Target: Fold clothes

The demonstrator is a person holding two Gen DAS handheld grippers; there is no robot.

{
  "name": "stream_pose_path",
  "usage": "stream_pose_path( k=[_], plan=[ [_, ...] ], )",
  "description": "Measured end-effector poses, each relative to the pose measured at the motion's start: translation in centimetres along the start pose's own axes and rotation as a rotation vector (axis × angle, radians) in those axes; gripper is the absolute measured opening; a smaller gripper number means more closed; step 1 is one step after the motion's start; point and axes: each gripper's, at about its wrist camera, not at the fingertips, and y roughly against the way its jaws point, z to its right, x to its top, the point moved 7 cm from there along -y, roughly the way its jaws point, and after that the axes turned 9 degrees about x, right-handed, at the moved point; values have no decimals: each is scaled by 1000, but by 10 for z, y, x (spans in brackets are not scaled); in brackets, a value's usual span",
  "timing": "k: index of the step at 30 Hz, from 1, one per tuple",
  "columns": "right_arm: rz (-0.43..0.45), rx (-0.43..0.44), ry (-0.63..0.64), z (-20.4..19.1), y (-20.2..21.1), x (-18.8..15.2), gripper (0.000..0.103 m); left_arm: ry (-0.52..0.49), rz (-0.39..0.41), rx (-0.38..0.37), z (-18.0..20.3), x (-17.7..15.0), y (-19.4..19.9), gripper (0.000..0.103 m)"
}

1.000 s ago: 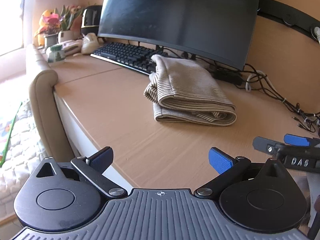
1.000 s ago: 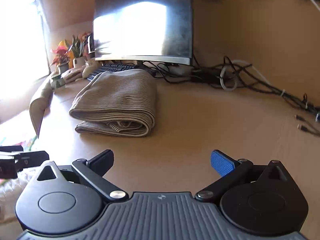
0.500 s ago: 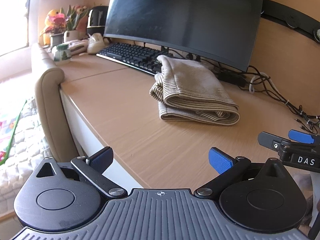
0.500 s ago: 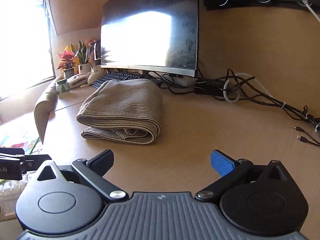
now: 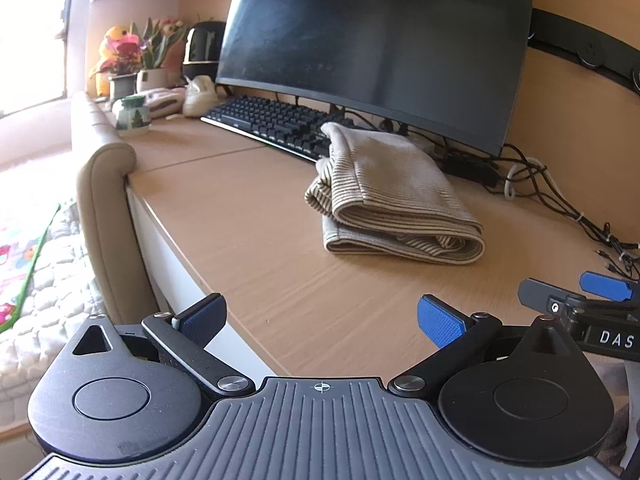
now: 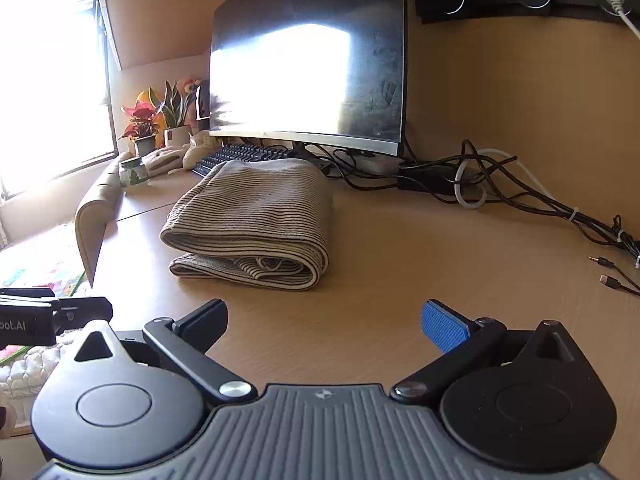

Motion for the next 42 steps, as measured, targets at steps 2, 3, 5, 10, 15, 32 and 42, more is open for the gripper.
stream_pose_path(
  k=[2, 3, 5, 10, 15, 32, 42],
  plan=[
    [1, -1, 4, -1, 0, 0, 103, -1, -2, 0, 0, 0, 0, 103],
    [1, -1, 4, -1, 0, 0, 103, -2, -4, -1, 1, 0, -1, 103],
    [0, 1, 6, 0, 0, 0, 103, -4, -5, -4, 2, 0, -1, 103],
    [2, 3, 15, -1, 1, 0, 103, -7, -9, -14, 3, 0, -2, 103],
    [4, 4, 20, -2, 2, 0, 103, -15, -16, -22, 6, -1, -3, 103],
    [-4, 5, 21, -2, 1, 0, 103, -20, -22, -4, 4, -3, -2, 103],
    [-4, 5, 26, -4, 1, -1, 103, -21, -29, -6, 3, -4, -2, 103]
  ],
)
